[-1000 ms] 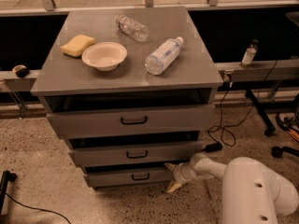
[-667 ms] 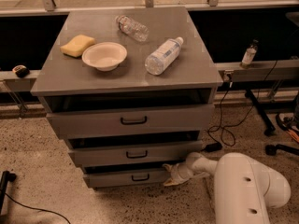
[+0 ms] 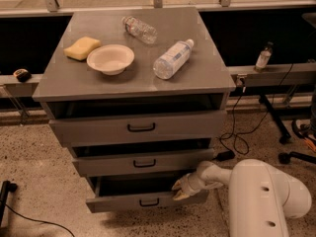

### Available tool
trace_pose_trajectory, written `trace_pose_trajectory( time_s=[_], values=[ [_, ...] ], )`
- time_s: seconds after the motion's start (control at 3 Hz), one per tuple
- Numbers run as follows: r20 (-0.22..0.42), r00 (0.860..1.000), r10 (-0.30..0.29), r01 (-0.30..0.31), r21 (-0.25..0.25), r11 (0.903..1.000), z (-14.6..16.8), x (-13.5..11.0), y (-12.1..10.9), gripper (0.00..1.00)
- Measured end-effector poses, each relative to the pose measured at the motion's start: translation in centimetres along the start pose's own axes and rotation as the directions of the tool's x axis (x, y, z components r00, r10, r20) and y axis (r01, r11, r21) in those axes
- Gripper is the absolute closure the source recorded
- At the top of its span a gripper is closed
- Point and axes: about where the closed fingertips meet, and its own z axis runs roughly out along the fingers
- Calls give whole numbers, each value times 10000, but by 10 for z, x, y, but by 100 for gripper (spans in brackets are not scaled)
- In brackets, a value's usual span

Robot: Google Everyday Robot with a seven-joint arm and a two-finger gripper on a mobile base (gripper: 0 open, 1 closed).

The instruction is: Open bottom drawer

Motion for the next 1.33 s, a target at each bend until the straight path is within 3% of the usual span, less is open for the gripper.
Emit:
trace_pose_trajectory(
  time_s=[1.0,1.33],
  values=[
    [1,10000,0,0,-1,10000,-2,-1,0,2],
    [-6,10000,-20,20,-174,9998,1,-2,3,0]
  ],
)
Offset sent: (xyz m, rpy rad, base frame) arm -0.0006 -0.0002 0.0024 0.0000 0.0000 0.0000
